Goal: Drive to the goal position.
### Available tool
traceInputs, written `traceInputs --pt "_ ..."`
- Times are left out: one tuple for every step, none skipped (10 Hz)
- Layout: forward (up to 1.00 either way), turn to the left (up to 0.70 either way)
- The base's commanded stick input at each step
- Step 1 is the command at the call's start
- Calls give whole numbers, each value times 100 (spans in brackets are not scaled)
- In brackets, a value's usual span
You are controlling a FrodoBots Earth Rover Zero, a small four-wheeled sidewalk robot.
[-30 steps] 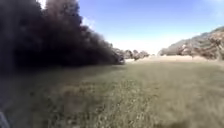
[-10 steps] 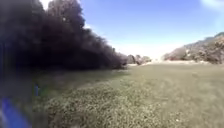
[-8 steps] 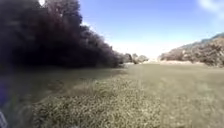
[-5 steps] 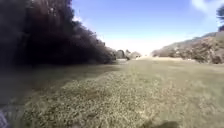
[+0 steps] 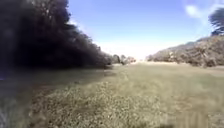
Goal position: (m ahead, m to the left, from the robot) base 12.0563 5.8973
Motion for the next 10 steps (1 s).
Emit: traceInputs --pt "70 -23" --pt "70 -8" --pt "70 0" --pt "70 0" --pt "70 0" --pt "70 0" --pt "70 0" --pt "70 -21" --pt "70 -31" --pt "70 -28"
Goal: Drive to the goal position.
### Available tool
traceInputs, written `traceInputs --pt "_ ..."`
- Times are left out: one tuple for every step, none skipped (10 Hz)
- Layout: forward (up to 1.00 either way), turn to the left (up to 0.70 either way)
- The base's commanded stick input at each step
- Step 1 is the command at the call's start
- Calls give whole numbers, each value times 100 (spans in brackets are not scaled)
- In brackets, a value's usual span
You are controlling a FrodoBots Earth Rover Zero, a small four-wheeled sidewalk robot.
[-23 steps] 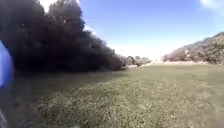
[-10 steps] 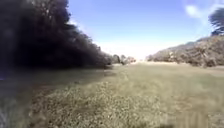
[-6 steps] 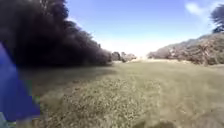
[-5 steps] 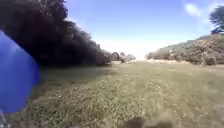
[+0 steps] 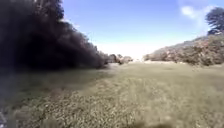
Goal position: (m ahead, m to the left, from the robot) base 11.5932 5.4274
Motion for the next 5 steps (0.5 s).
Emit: traceInputs --pt "70 -15" --pt "70 -6" --pt "70 -21" --pt "70 -28" --pt "70 -15"
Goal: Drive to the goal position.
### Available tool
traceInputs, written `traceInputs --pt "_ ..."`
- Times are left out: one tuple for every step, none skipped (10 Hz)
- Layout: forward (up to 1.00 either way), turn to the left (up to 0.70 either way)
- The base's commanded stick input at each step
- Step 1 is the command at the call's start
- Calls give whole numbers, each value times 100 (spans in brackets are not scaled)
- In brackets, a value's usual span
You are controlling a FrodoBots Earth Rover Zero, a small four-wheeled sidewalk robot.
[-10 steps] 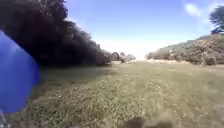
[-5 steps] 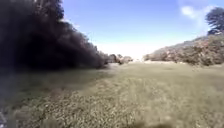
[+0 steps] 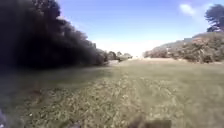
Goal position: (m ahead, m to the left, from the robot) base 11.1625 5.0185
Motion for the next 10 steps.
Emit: traceInputs --pt "70 -1" --pt "70 -13" --pt "70 -28" --pt "70 -26" --pt "70 -11" --pt "70 0" --pt "70 0" --pt "70 0" --pt "70 0" --pt "70 0"
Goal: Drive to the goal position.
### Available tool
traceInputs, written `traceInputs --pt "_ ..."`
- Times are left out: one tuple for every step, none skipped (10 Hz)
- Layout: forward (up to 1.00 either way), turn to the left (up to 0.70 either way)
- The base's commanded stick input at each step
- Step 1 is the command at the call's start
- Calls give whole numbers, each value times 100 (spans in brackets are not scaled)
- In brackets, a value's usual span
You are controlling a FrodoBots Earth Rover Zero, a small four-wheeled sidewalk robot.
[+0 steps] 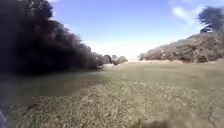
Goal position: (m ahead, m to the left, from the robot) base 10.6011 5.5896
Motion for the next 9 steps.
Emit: traceInputs --pt "70 -35" --pt "70 -35" --pt "70 0" --pt "70 0" --pt "70 0" --pt "70 0" --pt "70 0" --pt "70 0" --pt "70 0"
